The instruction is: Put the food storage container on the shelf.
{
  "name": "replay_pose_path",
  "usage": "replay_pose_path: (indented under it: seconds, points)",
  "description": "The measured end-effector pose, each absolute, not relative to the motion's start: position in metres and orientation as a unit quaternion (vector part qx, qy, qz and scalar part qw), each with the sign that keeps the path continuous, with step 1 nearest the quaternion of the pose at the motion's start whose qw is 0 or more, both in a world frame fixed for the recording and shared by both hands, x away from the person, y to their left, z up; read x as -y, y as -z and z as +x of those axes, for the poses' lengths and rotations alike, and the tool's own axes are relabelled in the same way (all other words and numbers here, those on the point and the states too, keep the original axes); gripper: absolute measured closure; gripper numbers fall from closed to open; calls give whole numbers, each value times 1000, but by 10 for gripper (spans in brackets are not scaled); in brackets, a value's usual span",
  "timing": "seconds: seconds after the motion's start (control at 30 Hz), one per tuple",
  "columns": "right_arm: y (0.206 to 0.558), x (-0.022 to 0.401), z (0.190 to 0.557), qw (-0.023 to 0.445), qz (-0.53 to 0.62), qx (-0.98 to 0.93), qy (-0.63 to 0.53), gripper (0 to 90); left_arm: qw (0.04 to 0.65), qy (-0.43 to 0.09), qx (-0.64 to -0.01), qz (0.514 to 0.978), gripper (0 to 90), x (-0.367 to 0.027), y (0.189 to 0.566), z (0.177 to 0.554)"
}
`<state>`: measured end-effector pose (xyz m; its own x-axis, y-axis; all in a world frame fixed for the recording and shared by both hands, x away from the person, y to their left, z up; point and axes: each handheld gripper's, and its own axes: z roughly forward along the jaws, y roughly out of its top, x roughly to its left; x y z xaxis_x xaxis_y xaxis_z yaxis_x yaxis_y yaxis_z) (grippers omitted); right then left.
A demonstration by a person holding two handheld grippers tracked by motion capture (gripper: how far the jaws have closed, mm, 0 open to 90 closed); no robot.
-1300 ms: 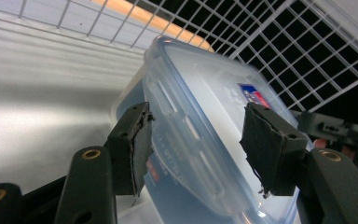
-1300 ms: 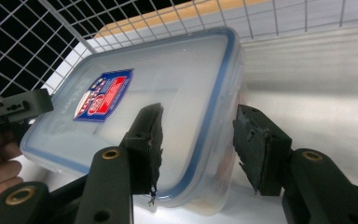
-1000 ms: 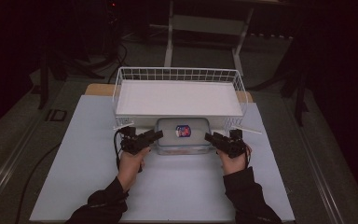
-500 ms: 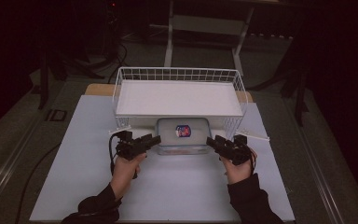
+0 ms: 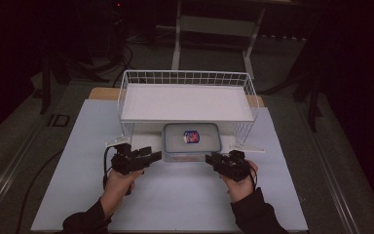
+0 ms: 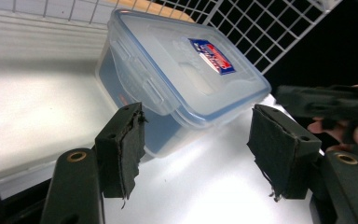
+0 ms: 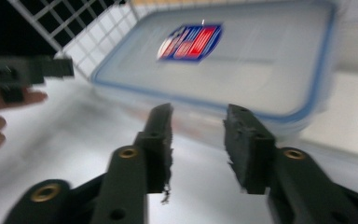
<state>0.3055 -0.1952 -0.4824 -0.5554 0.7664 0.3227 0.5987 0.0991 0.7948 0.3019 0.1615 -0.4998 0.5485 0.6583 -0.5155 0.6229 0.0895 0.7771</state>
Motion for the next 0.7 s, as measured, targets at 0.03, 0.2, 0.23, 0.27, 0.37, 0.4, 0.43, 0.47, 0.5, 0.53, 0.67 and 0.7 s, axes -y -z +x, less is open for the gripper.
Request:
replay_pose_path:
  seconds: [0.03, 0.2, 0.23, 0.27, 0.37, 0.4, 0.43, 0.47, 0.5, 0.53, 0.67, 0.7]
  points:
    - [486, 191, 305, 79, 463, -741, -480, 715, 574, -15, -462, 676, 304, -167, 499, 297]
    - [494, 181, 306, 73, 459, -755, -463, 875, 567, -35, -460, 682, 271, -176, 493, 285]
    - [496, 179, 306, 72, 456, -759, -459, 898, 571, -33, -460, 680, 248, -179, 492, 283]
    - [496, 179, 306, 72, 456, -759, -459, 898, 571, -33, -460, 680, 230, -179, 492, 283]
    - [500, 173, 309, 75, 458, -762, -451, 900, 579, -44, -450, 678, 148, -188, 487, 273]
    - [500, 173, 309, 75, 458, -762, -451, 900, 579, -44, -450, 678, 132, -188, 487, 273]
    - [503, 173, 312, 72, 466, -759, -450, 900, 582, -57, -442, 680, 117, -191, 484, 267]
    - [503, 173, 312, 72, 466, -759, -450, 900, 582, -57, -442, 680, 67, -191, 484, 267]
    - [504, 172, 312, 72, 466, -759, -449, 900, 583, -66, -437, 682, 67, -192, 484, 264]
    - [505, 171, 313, 72, 468, -758, -448, 900, 582, -76, -431, 685, 7, -193, 483, 260]
    - [509, 167, 317, 65, 473, -757, -445, 900, 582, -80, -431, 685, 0, -195, 484, 256]
    - [509, 167, 317, 65, 473, -757, -445, 900, 575, -88, -429, 691, 0, -195, 486, 254]
